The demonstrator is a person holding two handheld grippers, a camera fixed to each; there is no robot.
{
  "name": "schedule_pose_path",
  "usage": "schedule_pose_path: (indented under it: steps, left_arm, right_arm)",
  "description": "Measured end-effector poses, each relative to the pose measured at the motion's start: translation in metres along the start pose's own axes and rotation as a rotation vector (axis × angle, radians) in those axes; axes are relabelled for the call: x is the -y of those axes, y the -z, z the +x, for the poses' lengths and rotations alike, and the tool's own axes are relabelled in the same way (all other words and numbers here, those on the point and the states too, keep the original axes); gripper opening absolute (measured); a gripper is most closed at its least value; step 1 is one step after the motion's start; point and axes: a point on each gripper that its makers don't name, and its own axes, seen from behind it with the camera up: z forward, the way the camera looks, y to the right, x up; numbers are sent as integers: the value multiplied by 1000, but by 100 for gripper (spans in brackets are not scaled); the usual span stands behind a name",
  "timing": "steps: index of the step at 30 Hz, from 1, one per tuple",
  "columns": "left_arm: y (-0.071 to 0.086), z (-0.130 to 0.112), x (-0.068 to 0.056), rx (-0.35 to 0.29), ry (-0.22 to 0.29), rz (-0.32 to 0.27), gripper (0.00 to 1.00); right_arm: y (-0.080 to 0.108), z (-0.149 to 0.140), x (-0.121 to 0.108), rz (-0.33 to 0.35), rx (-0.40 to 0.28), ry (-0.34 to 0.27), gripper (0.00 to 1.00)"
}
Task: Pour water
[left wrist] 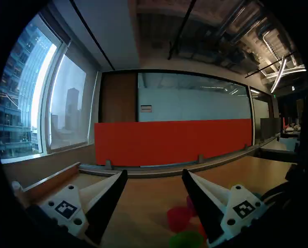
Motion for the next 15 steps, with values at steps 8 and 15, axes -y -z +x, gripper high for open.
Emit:
schedule_pose_path:
  steps: [8,15]
  left_arm:
    - [0,-9,6,7,-22,26,98]
    - [1,-26,5,15,-15,33,98]
  right_arm:
    - [8,-1,-8,-18,3,2,100]
    - [13,-5,-14,-25,16,-2,100]
